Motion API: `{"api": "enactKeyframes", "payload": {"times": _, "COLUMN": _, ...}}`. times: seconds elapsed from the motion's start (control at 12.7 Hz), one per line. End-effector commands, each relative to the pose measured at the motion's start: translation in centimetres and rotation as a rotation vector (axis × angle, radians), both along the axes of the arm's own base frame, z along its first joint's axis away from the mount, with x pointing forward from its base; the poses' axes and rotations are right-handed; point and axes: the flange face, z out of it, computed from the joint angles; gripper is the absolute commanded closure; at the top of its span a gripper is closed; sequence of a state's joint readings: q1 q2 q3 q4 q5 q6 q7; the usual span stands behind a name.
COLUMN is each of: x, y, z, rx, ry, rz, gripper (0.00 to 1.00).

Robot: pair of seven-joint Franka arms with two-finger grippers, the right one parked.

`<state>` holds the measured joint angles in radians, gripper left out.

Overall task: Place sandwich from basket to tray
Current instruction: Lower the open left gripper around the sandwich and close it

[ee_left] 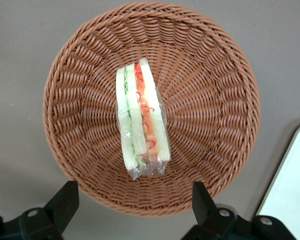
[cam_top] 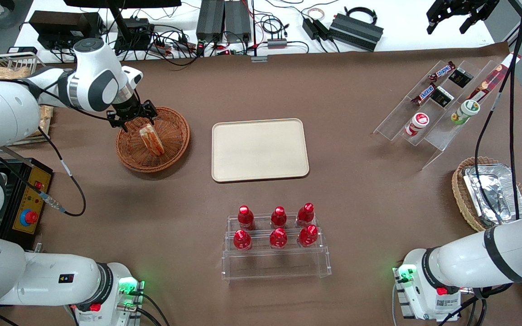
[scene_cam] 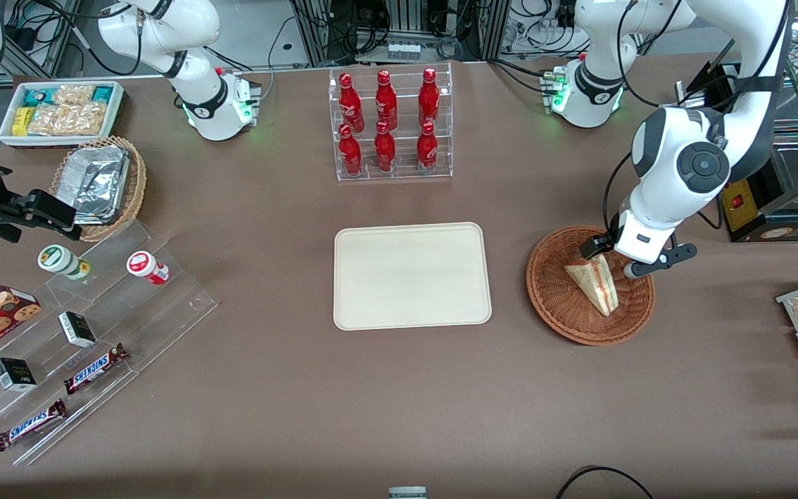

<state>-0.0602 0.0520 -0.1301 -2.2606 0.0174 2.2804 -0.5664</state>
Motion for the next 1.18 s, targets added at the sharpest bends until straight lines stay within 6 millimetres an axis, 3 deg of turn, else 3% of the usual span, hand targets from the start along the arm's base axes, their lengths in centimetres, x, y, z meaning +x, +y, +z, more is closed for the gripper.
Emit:
{"api": "enactKeyframes", "payload": {"times": 0.0, "x": -0.3, "y": 0.0, "z": -1.6, "rx": -0.003, "ry": -0.033, "rz": 0.084, "gripper": 0.0}}
{"api": "enactKeyframes", "payload": {"times": 0.39, "x": 0.4, "y": -0.5, "z": -4.8, "rx": -0.012, "ry": -0.033, "rz": 0.242, "gripper": 0.0}}
{"api": "enactKeyframes", "payload": {"times": 0.87, "x": 0.9, "y": -0.4, "z": -7.4, "rx": -0.023, "ry": -0.035, "rz": 0.249, "gripper": 0.0}}
{"api": "enactKeyframes", "payload": {"times": 0.94, "x": 0.9, "y": -0.4, "z": -7.6, "rx": -0.023, "ry": -0.032, "rz": 0.254, "gripper": 0.1}}
{"api": "enactKeyframes", "payload": {"times": 1.1, "x": 0.9, "y": -0.2, "z": -7.7, "rx": -0.021, "ry": -0.027, "rz": 0.254, "gripper": 0.67}}
